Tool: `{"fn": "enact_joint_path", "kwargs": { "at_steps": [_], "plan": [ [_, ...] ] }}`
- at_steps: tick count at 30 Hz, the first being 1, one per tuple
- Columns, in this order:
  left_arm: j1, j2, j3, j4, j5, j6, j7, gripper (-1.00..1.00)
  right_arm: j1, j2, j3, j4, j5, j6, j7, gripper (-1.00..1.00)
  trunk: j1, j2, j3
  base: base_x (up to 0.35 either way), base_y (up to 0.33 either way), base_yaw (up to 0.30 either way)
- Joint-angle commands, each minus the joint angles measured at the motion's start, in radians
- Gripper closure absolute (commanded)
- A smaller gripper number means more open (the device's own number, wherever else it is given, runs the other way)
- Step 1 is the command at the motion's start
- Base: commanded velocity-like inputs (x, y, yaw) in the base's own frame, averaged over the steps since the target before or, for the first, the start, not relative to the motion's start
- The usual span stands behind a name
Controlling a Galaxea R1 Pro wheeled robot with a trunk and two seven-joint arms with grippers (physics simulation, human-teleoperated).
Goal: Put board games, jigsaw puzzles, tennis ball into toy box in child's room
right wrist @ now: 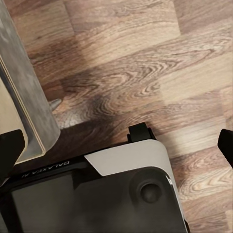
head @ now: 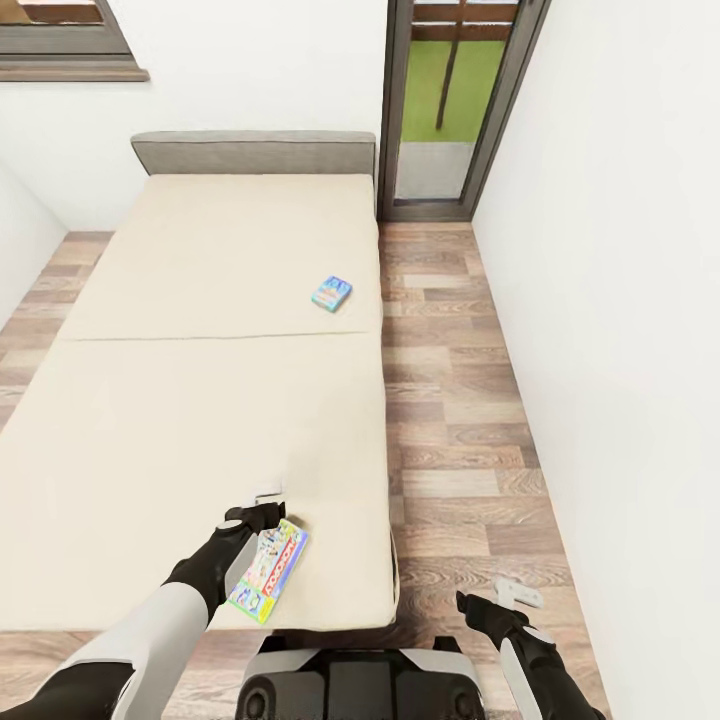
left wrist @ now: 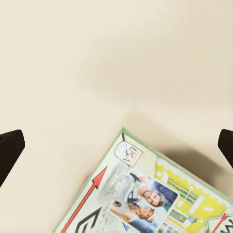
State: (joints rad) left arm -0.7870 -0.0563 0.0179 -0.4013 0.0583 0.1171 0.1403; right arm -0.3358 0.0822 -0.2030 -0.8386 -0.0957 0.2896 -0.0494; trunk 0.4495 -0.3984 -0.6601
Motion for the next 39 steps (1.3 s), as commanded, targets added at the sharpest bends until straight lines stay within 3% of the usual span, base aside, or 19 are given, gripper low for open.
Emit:
{"fn": "enact_joint_path", "kwargs": {
  "at_steps": [1, 39],
  "plan": [
    [0.0, -0.001, 0.002, -0.002, 0.006, 0.006, 0.002, -1.0, 0.0, 0.001, -0.001, -0.002, -0.01, 0.005, -0.004, -1.0, 0.0, -0.002, -0.003, 0.0, 0.0, 0.0],
    [0.0, -0.002, 0.002, -0.003, 0.007, -0.002, 0.002, -1.0, 0.0, 0.001, -0.004, -0.002, -0.011, 0.002, -0.004, -1.0, 0.0, -0.002, -0.064, 0.0, 0.0, 0.0]
  ]
}}
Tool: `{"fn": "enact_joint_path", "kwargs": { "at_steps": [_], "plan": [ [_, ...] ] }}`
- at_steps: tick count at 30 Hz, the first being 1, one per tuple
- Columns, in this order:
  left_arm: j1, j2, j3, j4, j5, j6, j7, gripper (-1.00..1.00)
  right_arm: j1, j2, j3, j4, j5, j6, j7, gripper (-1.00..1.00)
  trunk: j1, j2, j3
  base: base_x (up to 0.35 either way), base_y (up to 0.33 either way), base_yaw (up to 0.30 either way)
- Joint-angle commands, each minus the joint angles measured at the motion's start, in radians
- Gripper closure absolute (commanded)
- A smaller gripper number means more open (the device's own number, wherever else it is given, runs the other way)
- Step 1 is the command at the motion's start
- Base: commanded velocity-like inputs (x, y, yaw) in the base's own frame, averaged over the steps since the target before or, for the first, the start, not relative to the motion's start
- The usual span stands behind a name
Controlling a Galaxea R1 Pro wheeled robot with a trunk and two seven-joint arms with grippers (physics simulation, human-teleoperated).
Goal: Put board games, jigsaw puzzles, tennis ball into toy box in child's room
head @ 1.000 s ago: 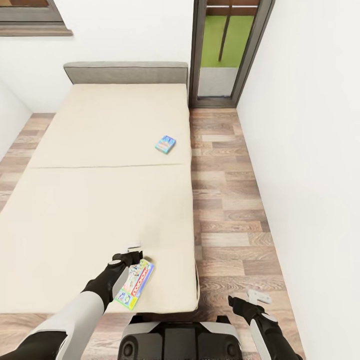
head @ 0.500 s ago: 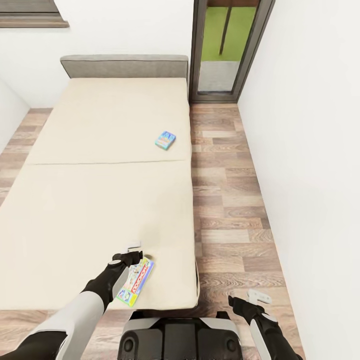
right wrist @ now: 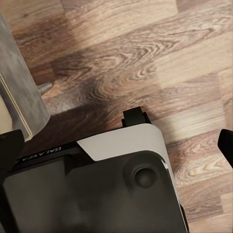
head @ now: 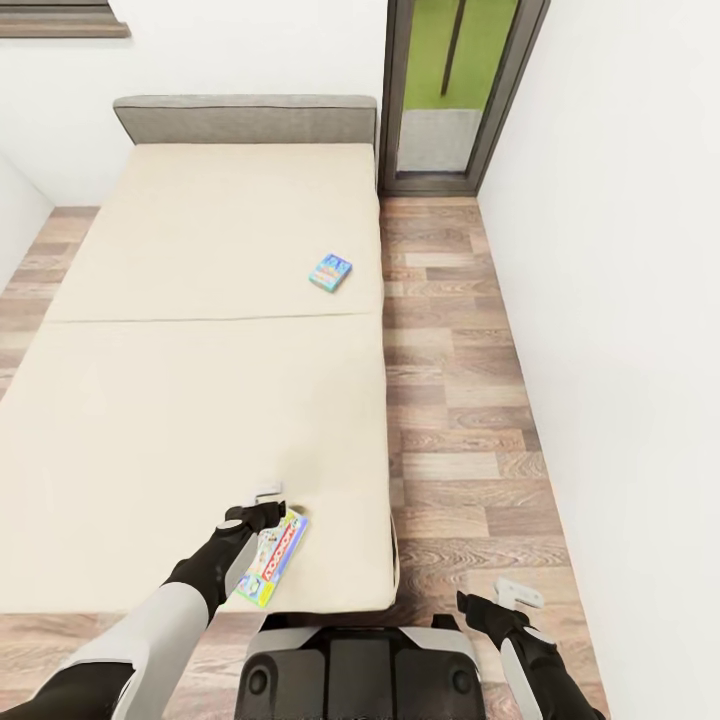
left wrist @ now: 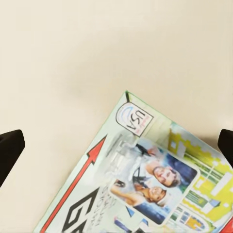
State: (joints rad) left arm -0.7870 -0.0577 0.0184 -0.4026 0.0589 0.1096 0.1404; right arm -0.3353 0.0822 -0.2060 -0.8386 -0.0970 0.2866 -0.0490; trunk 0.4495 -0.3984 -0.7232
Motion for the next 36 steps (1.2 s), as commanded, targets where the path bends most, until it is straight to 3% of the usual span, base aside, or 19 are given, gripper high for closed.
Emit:
{"fn": "enact_joint_path", "kwargs": {
  "at_steps": [1, 15, 36],
  "plan": [
    [0.0, -0.001, 0.002, -0.003, 0.006, 0.003, 0.002, -1.0, 0.0, 0.001, -0.001, -0.002, -0.01, 0.005, -0.004, -1.0, 0.0, -0.002, -0.003, 0.0, 0.0, 0.0],
    [-0.001, -0.027, 0.0, -0.024, 0.007, -0.052, 0.0, -1.0, -0.002, 0.001, -0.002, -0.002, -0.01, 0.005, -0.005, -1.0, 0.0, -0.002, -0.025, 0.0, 0.0, 0.0],
    [-0.001, -0.028, -0.002, -0.027, 0.004, -0.091, -0.001, -1.0, -0.002, 0.001, -0.003, -0.002, -0.01, 0.005, -0.006, -1.0, 0.0, -0.002, -0.059, 0.0, 0.0, 0.0]
  ]
}}
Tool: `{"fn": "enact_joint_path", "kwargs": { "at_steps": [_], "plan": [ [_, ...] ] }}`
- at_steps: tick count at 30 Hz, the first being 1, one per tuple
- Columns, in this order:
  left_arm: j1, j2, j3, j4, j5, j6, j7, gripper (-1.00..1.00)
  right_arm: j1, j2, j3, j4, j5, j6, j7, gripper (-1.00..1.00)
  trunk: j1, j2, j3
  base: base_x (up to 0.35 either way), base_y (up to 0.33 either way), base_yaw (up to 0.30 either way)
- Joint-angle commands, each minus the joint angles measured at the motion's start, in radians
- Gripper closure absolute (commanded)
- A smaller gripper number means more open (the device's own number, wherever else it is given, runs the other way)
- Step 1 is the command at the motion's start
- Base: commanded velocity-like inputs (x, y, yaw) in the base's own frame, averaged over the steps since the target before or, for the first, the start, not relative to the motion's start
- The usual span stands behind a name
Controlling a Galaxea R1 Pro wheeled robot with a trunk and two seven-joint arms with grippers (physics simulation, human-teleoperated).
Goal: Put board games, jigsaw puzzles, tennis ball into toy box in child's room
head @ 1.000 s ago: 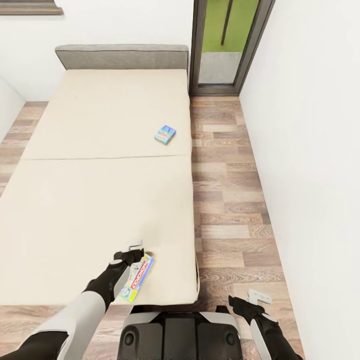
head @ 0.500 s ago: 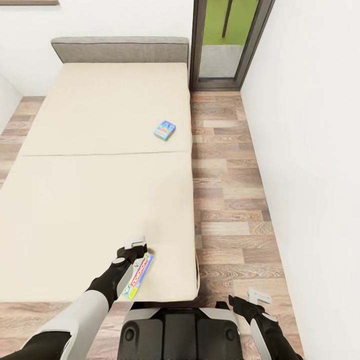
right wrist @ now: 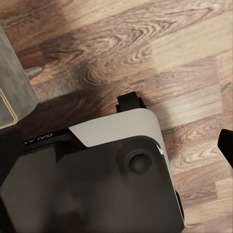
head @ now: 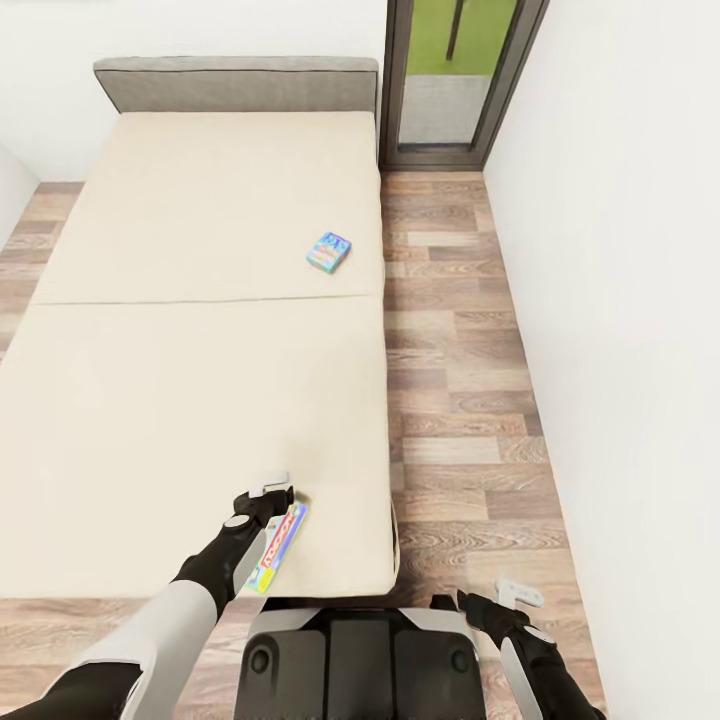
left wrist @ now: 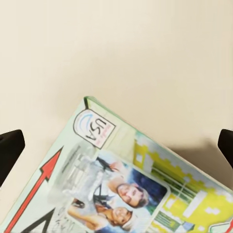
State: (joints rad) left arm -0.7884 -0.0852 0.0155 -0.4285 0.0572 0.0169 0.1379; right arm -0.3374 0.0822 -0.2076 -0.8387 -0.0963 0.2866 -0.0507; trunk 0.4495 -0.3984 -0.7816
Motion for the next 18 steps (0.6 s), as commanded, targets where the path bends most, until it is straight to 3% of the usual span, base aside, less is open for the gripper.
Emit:
{"fn": "enact_joint_path", "kwargs": {
  "at_steps": [1, 18],
  "plan": [
    [0.0, -0.001, 0.001, -0.001, 0.006, 0.002, 0.002, -1.0, 0.0, 0.001, -0.001, -0.002, -0.01, 0.005, -0.004, -1.0, 0.0, -0.002, -0.003, 0.0, 0.0, 0.0],
    [0.0, -0.001, 0.001, -0.001, 0.006, -0.001, 0.002, -1.0, -0.001, 0.001, 0.001, -0.003, -0.006, -0.001, -0.003, -1.0, 0.0, -0.002, -0.024, 0.0, 0.0, 0.0]
  ]
}}
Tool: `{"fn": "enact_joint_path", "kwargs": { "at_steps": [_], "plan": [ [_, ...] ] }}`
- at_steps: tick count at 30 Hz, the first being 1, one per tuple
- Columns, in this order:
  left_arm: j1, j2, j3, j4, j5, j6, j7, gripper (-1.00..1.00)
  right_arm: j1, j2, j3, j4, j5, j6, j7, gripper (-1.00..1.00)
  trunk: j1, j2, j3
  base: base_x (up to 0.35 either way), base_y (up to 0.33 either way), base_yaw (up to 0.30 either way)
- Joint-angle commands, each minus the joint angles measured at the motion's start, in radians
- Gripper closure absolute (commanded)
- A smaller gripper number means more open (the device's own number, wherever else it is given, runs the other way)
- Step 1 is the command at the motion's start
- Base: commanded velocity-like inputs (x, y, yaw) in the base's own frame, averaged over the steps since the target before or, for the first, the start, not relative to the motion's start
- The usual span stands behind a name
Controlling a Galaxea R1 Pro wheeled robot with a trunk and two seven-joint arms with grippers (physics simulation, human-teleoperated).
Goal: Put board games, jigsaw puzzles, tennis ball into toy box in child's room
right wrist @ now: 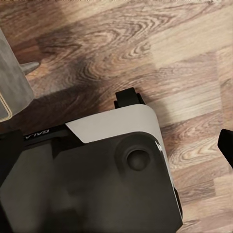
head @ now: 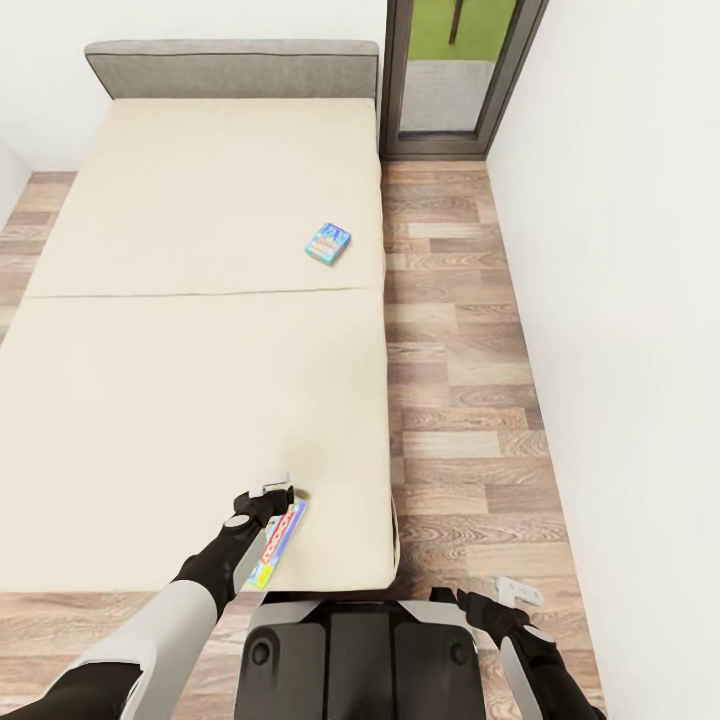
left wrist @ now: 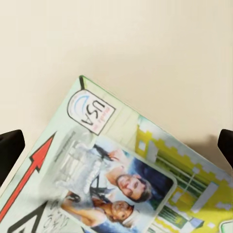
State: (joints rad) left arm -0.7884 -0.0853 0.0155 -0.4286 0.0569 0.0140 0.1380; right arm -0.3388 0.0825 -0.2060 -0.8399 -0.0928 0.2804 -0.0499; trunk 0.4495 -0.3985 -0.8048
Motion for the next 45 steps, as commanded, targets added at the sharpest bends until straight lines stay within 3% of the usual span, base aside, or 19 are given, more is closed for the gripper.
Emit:
{"fn": "enact_joint_path", "kwargs": {
  "at_steps": [1, 45],
  "plan": [
    [0.0, 0.0, 0.001, -0.001, 0.006, 0.001, 0.002, -1.0, 0.0, 0.001, 0.0, -0.002, -0.009, 0.005, -0.005, -1.0, 0.001, -0.001, -0.001, 0.0, 0.0, 0.0],
    [0.0, 0.006, -0.003, -0.001, 0.006, -0.042, -0.008, -1.0, 0.0, 0.0, 0.002, 0.023, 0.006, -0.046, -0.007, -1.0, 0.001, -0.001, -0.001, 0.0, 0.0, 0.0]
  ]
}}
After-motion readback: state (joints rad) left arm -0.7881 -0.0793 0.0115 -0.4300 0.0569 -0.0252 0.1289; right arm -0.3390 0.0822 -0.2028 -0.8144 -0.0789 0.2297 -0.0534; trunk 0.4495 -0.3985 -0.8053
